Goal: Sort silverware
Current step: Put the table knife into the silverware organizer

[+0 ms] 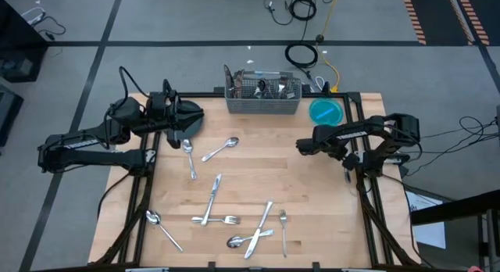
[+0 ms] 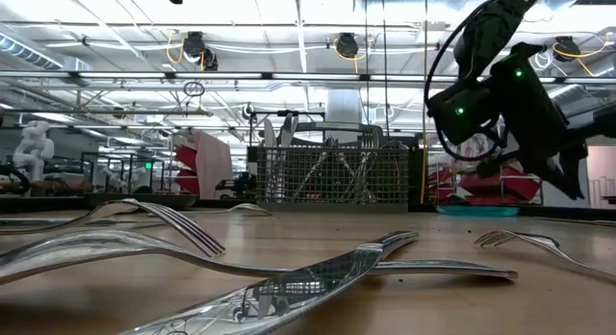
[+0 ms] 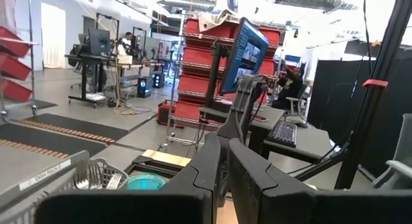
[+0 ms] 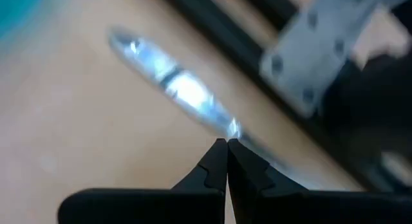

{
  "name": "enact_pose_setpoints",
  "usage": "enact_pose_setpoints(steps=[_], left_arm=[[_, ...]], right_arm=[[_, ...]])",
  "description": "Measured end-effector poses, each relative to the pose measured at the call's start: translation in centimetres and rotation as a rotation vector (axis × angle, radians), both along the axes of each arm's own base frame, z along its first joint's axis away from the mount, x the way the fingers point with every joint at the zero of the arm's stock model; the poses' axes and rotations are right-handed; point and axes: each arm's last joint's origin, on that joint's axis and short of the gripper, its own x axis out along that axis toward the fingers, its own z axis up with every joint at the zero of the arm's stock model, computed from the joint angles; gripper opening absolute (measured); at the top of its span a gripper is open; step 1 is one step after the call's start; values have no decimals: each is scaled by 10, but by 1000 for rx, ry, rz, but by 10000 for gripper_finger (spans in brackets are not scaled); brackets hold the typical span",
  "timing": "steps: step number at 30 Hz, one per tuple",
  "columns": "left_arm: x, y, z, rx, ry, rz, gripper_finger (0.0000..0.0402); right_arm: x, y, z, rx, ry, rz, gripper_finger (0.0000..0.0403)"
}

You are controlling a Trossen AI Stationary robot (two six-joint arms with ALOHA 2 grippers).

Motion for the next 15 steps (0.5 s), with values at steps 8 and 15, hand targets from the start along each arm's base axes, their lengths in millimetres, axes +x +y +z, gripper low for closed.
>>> enact_pose_setpoints(steps=[8,15], left_arm=[[0,1,1,26,-6,37,35],[0,1,1,21,-7,41,35]], right_arm=[[-4,-24,-1,-50,-29,-113,0],[-9,-44,-14,-120,-124,-208,0]])
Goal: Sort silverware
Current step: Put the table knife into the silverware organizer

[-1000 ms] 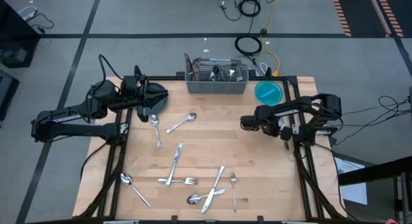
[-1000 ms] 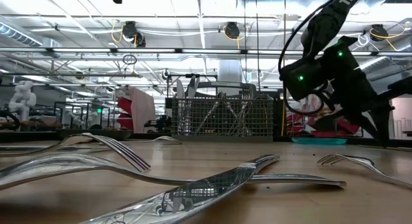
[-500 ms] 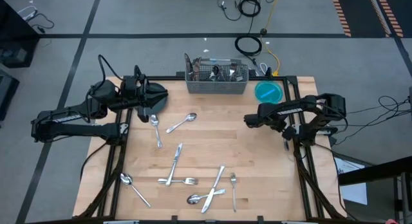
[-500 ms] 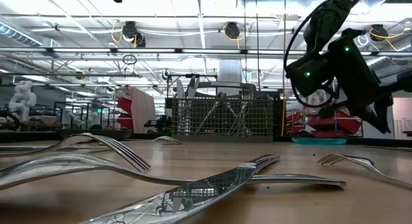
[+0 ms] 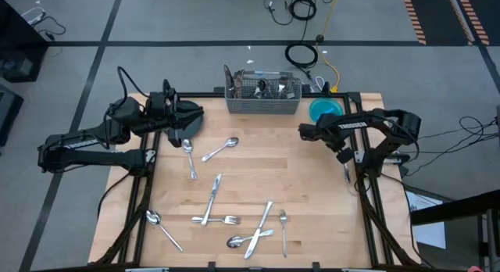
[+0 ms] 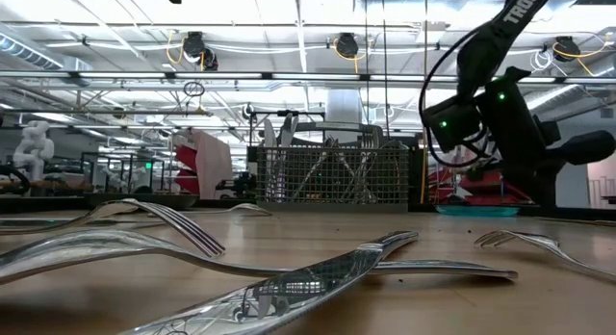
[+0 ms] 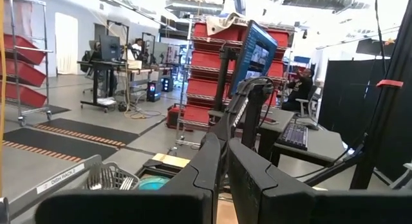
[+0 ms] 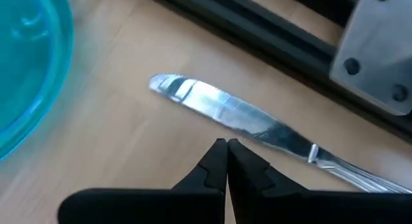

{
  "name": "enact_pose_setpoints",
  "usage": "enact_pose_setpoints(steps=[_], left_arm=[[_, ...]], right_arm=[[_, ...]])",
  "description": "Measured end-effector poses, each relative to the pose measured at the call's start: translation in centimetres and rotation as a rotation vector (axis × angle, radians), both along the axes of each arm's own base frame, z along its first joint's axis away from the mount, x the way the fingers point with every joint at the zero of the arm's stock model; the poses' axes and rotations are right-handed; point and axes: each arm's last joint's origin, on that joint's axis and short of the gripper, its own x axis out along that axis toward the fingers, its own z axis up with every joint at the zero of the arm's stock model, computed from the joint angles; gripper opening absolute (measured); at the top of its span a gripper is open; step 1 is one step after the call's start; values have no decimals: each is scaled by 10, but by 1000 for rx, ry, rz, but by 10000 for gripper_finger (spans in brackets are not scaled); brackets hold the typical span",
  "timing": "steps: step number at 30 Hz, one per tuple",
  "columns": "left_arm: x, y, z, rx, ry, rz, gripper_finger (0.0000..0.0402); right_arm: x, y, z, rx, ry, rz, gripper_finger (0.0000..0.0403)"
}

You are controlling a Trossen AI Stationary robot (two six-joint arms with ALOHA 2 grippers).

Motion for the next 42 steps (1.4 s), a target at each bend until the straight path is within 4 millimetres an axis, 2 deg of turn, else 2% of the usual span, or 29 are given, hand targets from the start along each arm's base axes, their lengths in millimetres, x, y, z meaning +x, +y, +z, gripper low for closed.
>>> enact_pose_setpoints(steps=[7,16,23,26,30,37,40,42], left_arm=[[0,0,0,0,1,1,35],[0,2,-1,35,11,59,35],[2,2,-2,39,21,60,35],[2,2,-2,39,20,60,35],[2,2,-2,39,19,60,35],[2,2,-1,39,18,60,35],[2,2,0,41,6,60,35],[2,2,1,45,-7,53,35]], right_arm=[[-16,-2,1,38,115,-36,0],[-30,-1,-16,73,91,-64,0],[-23,4,-24,39,17,-18,0],[-13,3,-20,20,-28,8,0],[15,1,-9,-62,-144,96,0],[70,-9,13,-357,-343,360,0],[84,-15,38,-390,-220,574,0],[80,-13,54,-344,-72,589,0]])
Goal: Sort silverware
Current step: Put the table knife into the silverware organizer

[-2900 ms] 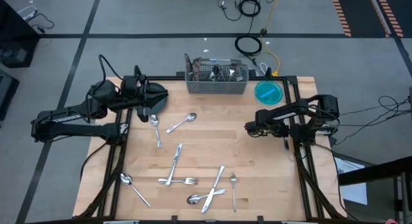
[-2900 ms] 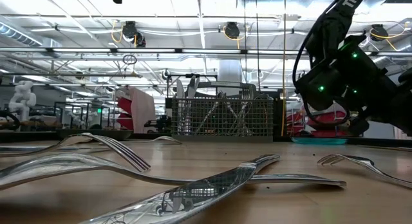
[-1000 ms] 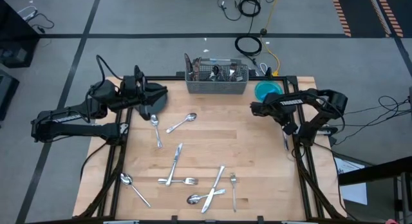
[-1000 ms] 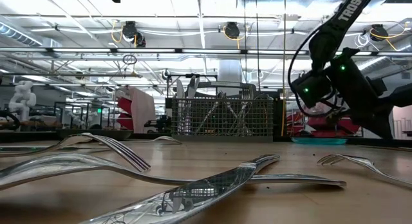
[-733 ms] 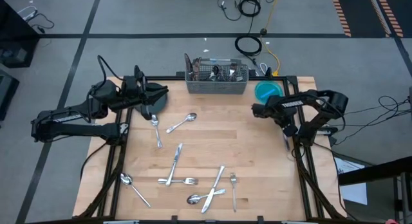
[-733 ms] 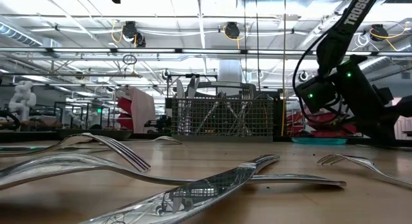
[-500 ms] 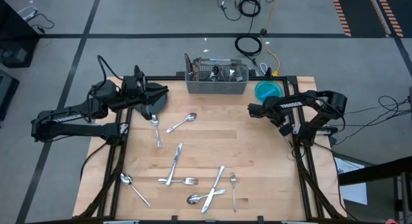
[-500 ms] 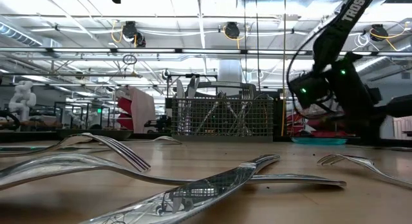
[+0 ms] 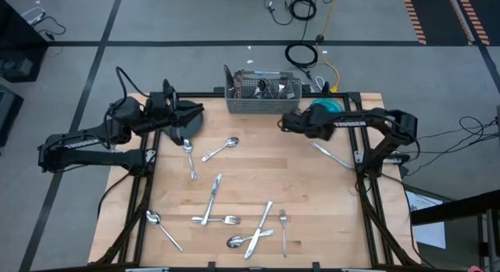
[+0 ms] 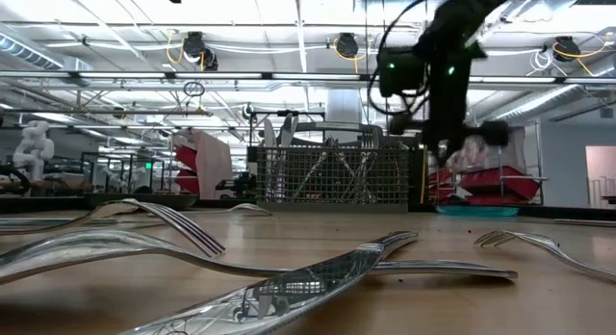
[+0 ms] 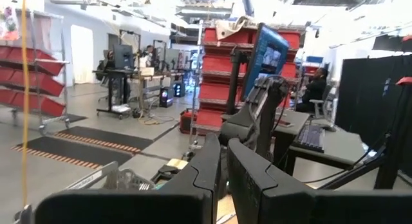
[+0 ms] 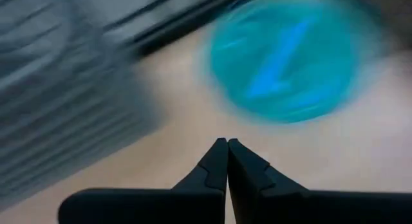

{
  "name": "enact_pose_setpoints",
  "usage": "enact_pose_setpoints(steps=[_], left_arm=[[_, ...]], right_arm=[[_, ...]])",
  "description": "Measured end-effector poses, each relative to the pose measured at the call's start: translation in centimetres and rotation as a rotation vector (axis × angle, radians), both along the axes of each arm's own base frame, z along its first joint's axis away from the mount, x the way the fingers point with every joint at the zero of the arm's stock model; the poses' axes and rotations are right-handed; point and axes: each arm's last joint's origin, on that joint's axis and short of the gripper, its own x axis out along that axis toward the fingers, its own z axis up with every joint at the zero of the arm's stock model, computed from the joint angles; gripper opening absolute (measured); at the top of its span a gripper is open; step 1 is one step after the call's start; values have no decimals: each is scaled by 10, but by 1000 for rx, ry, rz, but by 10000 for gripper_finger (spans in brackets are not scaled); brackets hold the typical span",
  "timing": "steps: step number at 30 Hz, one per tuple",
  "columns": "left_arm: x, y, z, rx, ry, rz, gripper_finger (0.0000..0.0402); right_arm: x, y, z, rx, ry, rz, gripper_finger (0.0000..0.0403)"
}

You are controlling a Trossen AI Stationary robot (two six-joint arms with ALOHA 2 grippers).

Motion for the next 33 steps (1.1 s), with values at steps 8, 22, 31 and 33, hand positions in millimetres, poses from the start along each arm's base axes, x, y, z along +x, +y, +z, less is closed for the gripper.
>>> enact_pose_setpoints(steps=[8,22,31,33], left_arm=[[0,-1,3,9,-26,-15,35],[0,-1,2,9,-24,-16,35],[2,0,1,7,-14,-5,35],[3,0,0,6,-10,-5,35]], right_arm=[[-40,27,-2,182,214,-335,0],[-71,65,-68,362,209,-291,0],[-36,77,-76,365,116,-180,0],[-13,79,-74,345,98,-134,0]])
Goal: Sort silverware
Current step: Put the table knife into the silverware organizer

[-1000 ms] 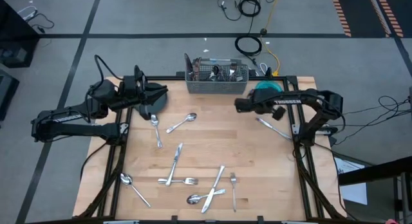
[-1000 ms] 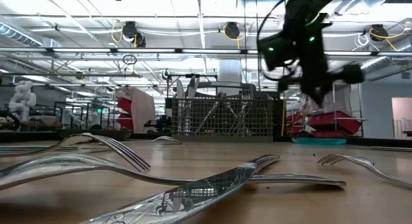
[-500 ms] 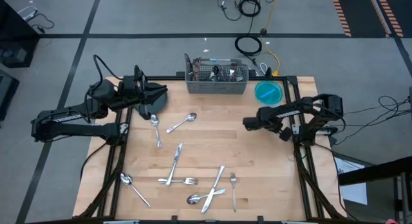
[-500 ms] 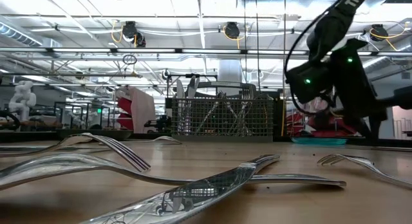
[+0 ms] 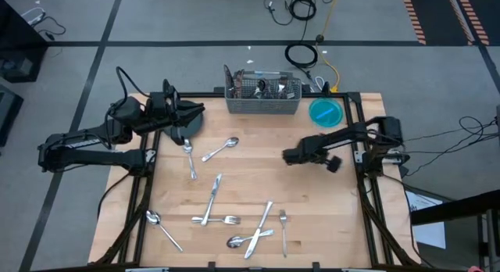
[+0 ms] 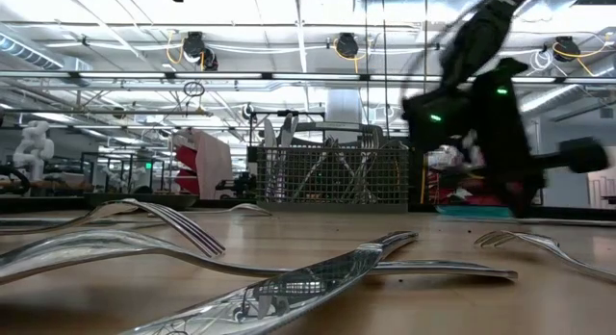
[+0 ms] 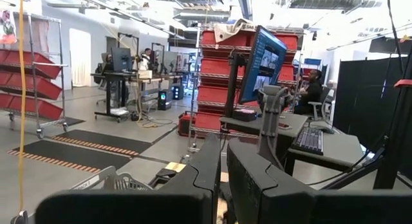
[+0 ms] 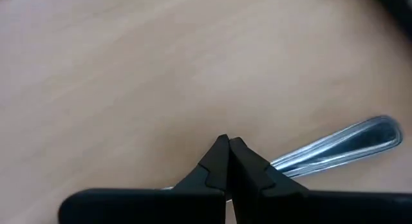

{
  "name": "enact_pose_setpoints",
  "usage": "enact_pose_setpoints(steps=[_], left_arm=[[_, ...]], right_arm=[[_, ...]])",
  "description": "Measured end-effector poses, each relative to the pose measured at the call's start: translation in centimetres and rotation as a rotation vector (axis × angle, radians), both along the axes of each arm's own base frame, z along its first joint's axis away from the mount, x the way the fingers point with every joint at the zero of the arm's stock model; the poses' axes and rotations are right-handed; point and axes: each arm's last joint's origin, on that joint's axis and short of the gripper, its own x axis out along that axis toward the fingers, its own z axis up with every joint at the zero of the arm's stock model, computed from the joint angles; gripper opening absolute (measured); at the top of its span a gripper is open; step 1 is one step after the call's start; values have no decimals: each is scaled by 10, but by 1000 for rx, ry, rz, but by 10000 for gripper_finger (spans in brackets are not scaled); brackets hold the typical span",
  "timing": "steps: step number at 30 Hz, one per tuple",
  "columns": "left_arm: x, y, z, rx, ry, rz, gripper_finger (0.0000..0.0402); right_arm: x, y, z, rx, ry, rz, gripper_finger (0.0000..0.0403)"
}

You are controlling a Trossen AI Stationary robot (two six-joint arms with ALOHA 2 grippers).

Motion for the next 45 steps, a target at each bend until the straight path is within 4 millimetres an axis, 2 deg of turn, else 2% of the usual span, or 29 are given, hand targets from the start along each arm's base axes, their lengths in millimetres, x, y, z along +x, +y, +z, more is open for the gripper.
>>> enact_pose_setpoints(steps=[5,8,11,16,19,21,24,27,29,32,35,38,41,45], left_arm=[[3,1,-1,3,8,2,35],[4,1,-2,1,12,5,35],[4,1,-2,-6,13,4,35],[9,2,-5,-26,27,2,35],[16,4,-12,-74,68,-16,35],[25,5,-21,-92,137,-57,35],[43,7,-43,-192,287,-96,35],[61,10,-63,-322,381,-139,35],[71,11,-71,-397,403,-190,35],[85,12,-77,-462,384,-283,35],[94,12,-78,-486,340,-358,35],[99,13,-78,-523,306,-378,35],[105,15,-81,-552,294,-375,35],[117,18,-95,-654,313,-362,35]], right_arm=[[73,7,4,-57,-70,286,0],[100,6,4,-69,-24,331,0],[120,5,14,-64,-33,385,0],[156,3,54,-158,-121,626,0],[164,-2,82,-231,-55,719,0],[159,-4,102,-250,68,751,0],[134,-5,129,-225,259,761,0],[106,-1,142,-201,306,738,0],[83,1,139,-146,234,704,0],[42,4,123,-27,44,699,0],[-10,9,107,63,-126,647,0],[-50,13,100,82,-270,602,0],[-68,12,89,82,-339,580,0],[-62,8,75,76,-359,618,0]])
